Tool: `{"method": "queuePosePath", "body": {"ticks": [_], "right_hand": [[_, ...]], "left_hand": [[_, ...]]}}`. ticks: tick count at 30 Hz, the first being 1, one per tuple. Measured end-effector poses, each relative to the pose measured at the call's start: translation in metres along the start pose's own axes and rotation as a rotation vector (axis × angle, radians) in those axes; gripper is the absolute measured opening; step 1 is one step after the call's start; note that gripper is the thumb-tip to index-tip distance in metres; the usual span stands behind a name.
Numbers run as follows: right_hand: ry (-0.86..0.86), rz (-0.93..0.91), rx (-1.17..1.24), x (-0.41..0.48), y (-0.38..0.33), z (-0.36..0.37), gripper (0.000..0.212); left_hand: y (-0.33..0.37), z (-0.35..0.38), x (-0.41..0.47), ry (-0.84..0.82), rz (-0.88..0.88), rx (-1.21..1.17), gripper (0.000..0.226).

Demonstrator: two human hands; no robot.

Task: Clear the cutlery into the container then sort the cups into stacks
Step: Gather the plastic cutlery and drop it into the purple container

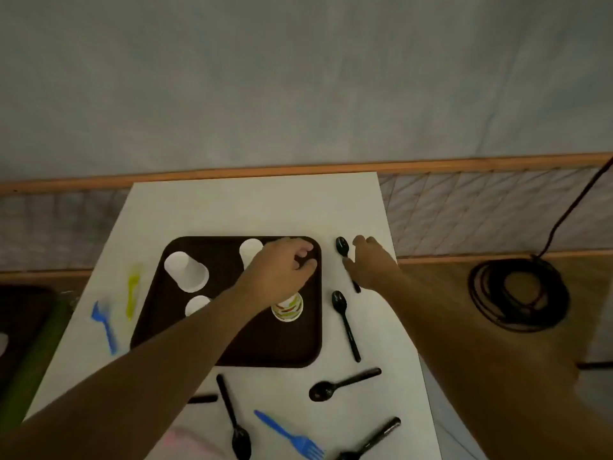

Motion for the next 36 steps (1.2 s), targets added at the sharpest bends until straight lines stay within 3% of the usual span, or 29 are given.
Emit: {"method": "queuePosePath", "body": {"ticks": [13,16,19,22,25,30,33,36], "right_hand": [[-0.017,0.21,0.036,0.024,0.046,0.069,0.026],[-0.004,0.248,0.193,0.025,0.053,0.069,0.014],[0.113,0.254,0.527,0.015,0.047,0.054,0.006],[0.176,0.188,0.817,-0.008,0.027,0.036,0.006],[0.149,0.068,0.942,-0.034,0.008,0.024,0.004],[0.047,-0.12,0.975,-0.061,-0.007,0.015,0.005],[0.002,-0.023,1.039,-0.062,0.013,0.028,0.012],[0.014,0.104,0.63,-0.058,0.046,0.052,0.017]], "left_hand": [[-0.015,0.035,0.038,0.038,-0.099,-0.219,0.027],[-0.018,0.039,0.043,0.036,-0.156,-0.249,0.028],[-0.02,0.042,0.046,0.069,-0.232,-0.297,0.033],[-0.019,0.048,0.048,0.089,-0.306,-0.35,0.042],[-0.015,0.057,0.047,0.068,-0.344,-0.394,0.056],[-0.012,0.069,0.045,0.079,-0.255,-0.49,0.022],[-0.02,0.069,0.039,0.137,-0.27,-0.555,0.022],[-0.029,0.069,0.029,0.176,-0.331,-0.64,0.019]]}}
Point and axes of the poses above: each hand's wrist, its own x-axis towards the middle knuckle, its own z-axis out of the palm, y = z × x, the point moved 9 cm from there along x, towards the middle knuckle, and after that the axes turned 3 degrees about -z, right-handed, at the moved point
